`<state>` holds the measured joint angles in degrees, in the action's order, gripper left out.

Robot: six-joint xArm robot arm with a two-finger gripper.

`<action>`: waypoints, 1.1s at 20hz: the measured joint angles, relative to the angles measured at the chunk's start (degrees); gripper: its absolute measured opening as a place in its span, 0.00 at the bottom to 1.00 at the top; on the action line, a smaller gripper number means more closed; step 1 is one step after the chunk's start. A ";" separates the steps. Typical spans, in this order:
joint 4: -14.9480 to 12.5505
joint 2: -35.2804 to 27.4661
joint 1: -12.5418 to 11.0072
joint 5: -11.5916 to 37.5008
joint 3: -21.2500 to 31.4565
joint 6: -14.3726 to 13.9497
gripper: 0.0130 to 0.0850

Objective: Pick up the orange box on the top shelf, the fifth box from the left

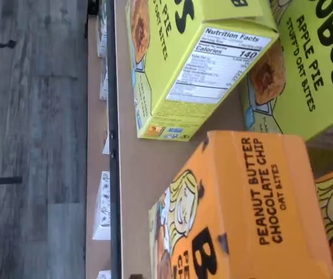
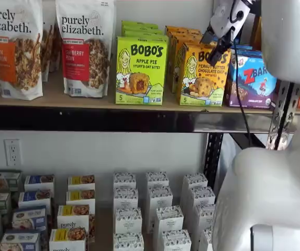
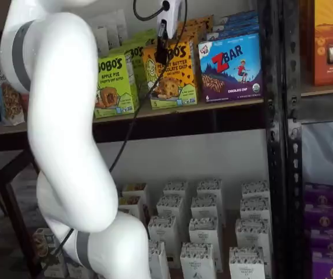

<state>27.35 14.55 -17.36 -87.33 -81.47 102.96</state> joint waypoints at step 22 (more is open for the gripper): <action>-7.58 -4.92 2.43 -3.64 -4.71 -0.95 1.00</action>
<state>19.77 9.63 -14.93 -90.96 -86.18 102.01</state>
